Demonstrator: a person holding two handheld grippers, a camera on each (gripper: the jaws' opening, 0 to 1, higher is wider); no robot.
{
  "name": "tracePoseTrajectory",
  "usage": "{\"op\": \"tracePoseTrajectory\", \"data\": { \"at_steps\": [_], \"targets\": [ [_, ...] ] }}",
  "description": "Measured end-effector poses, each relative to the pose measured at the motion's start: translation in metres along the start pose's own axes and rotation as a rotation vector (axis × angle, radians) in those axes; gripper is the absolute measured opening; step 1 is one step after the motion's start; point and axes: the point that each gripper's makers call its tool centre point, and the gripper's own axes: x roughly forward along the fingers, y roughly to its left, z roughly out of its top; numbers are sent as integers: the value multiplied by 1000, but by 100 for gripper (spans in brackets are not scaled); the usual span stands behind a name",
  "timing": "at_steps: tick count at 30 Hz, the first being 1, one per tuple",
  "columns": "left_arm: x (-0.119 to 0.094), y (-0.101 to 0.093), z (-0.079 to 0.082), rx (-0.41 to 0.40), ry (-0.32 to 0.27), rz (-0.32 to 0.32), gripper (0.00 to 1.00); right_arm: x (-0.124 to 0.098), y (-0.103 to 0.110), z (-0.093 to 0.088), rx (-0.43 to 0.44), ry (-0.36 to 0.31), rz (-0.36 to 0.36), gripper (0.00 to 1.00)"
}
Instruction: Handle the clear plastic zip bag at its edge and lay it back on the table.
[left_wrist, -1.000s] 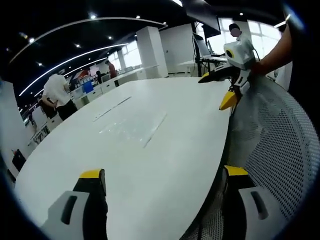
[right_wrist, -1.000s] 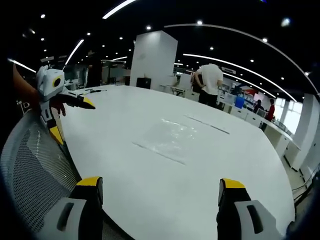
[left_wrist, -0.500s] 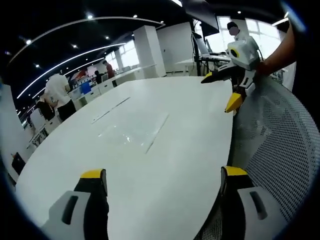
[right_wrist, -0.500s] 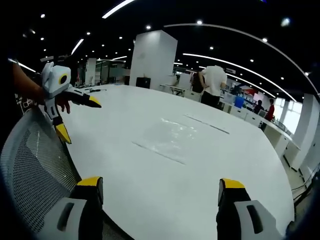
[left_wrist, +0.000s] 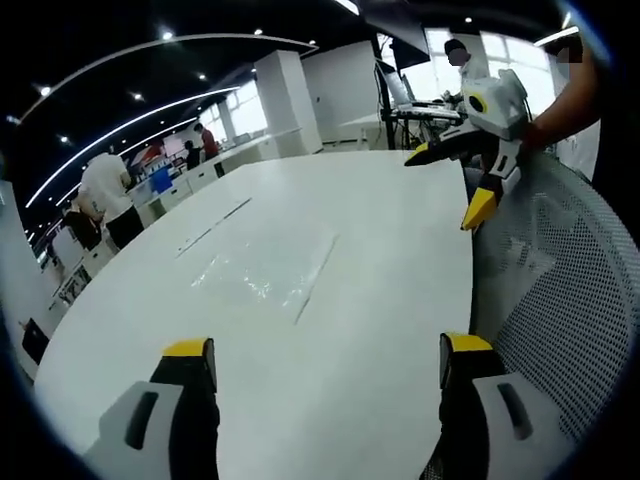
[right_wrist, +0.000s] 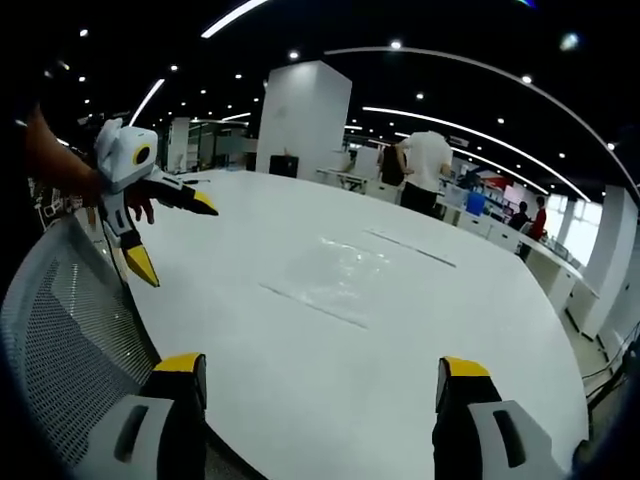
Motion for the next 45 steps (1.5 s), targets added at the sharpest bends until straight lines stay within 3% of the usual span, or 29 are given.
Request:
{"op": "tracePoseTrajectory", "data": {
  "at_steps": [10,26,45],
  "targets": [
    [14,7,9,41,10,-21,89,0,-1,-2,6,9,-5,96],
    [40,30,4,69,36,-33,85,2,-2,-5,9,25,-5,96],
    [70,35,0,128,99,-85,82,1,-5,-8,20,35,-16,95]
  ]
}}
